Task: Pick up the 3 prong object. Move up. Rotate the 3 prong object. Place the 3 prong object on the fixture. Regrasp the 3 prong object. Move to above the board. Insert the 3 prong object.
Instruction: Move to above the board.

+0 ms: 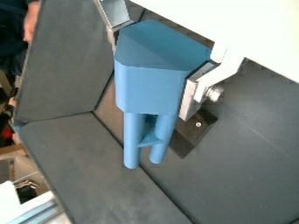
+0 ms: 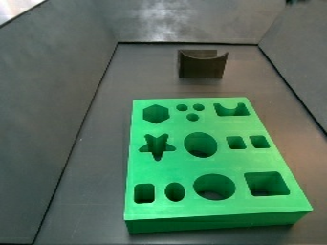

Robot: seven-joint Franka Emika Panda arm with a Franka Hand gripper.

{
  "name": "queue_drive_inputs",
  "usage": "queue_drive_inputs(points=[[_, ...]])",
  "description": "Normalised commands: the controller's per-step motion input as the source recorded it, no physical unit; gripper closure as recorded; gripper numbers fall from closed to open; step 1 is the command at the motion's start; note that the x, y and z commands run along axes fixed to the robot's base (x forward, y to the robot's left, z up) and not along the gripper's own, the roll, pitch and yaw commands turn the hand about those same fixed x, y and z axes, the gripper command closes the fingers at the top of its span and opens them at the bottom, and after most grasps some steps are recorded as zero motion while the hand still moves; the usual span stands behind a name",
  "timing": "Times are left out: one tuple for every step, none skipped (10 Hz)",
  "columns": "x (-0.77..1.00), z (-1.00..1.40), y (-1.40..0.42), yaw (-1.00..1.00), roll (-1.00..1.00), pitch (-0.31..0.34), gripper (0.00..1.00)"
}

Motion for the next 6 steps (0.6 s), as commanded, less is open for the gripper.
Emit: queue_drive_inputs(points=[[0.0,0.2,-0.02,0.04,-0.04,0.068,1.0],[-0.67,0.45,-1.0,-0.08,-1.0,-0.013,1.0],[-0.67,0.44,-1.0,-0.08,-1.0,-0.018,1.0],[-0.76,0.49,-1.0,-0.08,-1.0,-0.029,1.0],[-0.79,0.47,-1.0,-0.09,-1.0,-0.032,1.0],[-0.73,0.44,-0.89,-0.09,-1.0,-0.032,1.0]])
